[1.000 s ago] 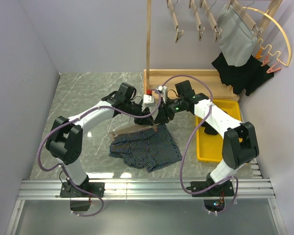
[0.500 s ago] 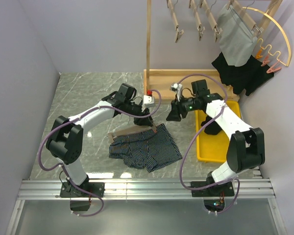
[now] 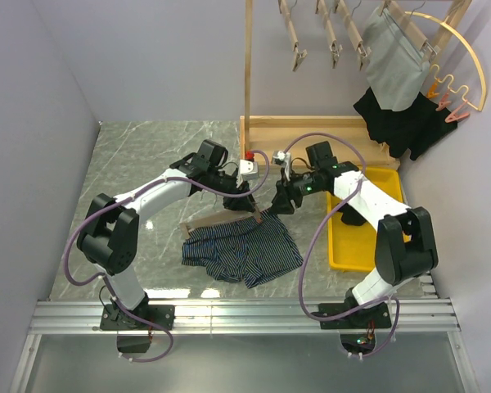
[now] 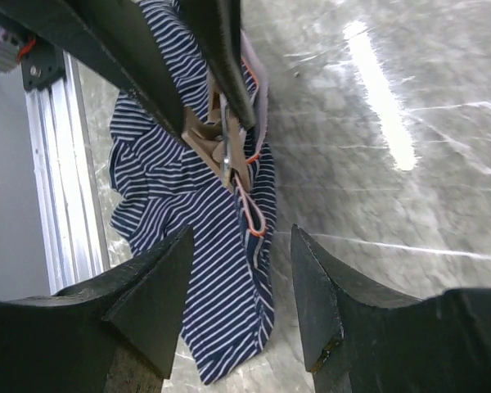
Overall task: Clip the underwear to the hanger
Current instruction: Adjust the underwear on the hanger.
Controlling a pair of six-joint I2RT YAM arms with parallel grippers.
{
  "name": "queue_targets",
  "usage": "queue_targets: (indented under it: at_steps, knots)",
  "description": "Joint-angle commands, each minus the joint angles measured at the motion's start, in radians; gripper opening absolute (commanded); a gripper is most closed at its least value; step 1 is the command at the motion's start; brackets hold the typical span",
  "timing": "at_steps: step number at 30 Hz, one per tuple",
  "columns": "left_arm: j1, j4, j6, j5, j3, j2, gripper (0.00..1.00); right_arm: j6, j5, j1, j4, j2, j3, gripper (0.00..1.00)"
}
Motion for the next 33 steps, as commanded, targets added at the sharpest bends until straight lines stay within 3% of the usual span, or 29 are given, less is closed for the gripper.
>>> queue_targets:
  at_steps: [1, 6, 9, 15, 19, 22, 33]
  knots:
    - [-0.001, -0.01, 0.018, 0.033, 0.028, -0.001, 0.2, -0.039, 0.003, 0.022, 0.035, 0.005, -0.028, 0.58]
    - [-0.001, -0.012, 0.015, 0.037, 0.033, 0.007, 0.2, -0.028, 0.018, 0.036, 0.061, 0.017, -0.039, 0.57]
    - [-0.001, -0.009, 0.012, 0.039, 0.035, 0.01, 0.2, -0.025, 0.015, 0.039, 0.065, 0.02, -0.033, 0.47]
    - [-0.002, -0.007, 0.008, 0.048, 0.038, 0.018, 0.18, 0.004, 0.008, 0.051, 0.11, -0.007, -0.037, 0.17]
    - [-0.001, -0.007, 0.003, 0.047, 0.036, 0.019, 0.1, -0.001, -0.003, 0.056, 0.105, -0.013, -0.036, 0.01]
    - [-0.001, -0.007, 0.0, 0.048, 0.038, 0.022, 0.0, -0.005, -0.005, 0.056, 0.101, -0.022, -0.037, 0.0]
    - [0.039, 0.03, -0.065, 0.094, 0.038, 0.033, 0.0, -0.001, -0.015, 0.054, 0.102, -0.039, -0.044, 0.0]
